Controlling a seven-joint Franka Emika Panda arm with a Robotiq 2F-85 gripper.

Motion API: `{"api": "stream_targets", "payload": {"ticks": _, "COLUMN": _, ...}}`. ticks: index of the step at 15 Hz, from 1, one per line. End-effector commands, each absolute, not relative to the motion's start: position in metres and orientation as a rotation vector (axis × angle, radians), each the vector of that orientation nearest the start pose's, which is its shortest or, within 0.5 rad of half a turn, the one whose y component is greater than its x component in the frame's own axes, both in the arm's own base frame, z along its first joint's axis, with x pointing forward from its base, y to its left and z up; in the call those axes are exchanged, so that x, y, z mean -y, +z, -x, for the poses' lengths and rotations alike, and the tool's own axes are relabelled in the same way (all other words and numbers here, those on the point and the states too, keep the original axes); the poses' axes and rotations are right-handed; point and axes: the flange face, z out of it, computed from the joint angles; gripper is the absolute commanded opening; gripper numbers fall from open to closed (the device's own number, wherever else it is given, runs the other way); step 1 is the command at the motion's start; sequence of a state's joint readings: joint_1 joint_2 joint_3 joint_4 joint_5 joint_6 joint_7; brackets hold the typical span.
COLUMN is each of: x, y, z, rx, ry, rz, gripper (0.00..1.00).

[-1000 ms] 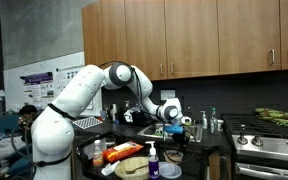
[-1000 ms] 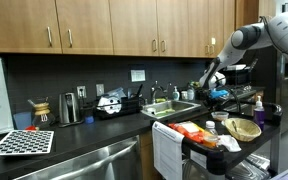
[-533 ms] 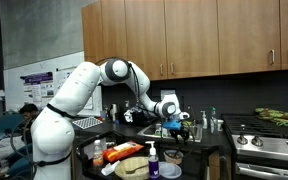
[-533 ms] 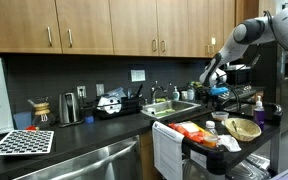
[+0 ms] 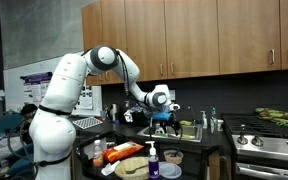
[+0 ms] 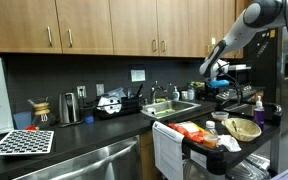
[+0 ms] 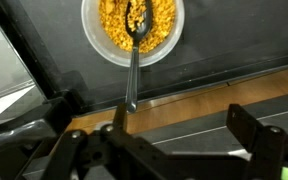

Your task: Stir the contents in the bowl

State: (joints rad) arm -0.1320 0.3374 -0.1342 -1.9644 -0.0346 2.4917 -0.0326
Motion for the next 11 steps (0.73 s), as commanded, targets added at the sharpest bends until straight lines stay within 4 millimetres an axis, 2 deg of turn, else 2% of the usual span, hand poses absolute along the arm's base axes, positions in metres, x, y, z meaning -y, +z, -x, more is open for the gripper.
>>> {"api": "stream_targets", "payload": {"ticks": 1, "x": 0.121, "y": 0.352, "z": -0.571, "rx": -0.337, "ry": -0.228, "rz": 3.203, "gripper": 1.00}}
{"api": "stream_targets", "payload": {"ticks": 4, "x": 0.086, "y": 0.369, "z": -0.545, "rx": -0.355, "ry": -0.180, "rz": 3.226, "gripper": 1.00}}
{"api": "stream_targets", "payload": {"ticks": 7, "x": 0.052, "y": 0.380, "z": -0.511, "rx": -0.390, "ry": -0.168, "rz": 3.236, "gripper": 1.00}}
{"api": "stream_targets", "payload": {"ticks": 10, "x": 0.030, "y": 0.387, "z": -0.471, "rx": -0.391, "ry": -0.203, "rz": 3.233, "gripper": 1.00}}
{"api": "stream_targets", "payload": {"ticks": 11, "x": 0.039, "y": 0.377, "z": -0.507, "rx": -0.379, "ry": -0.166, "rz": 3.225, "gripper": 1.00}}
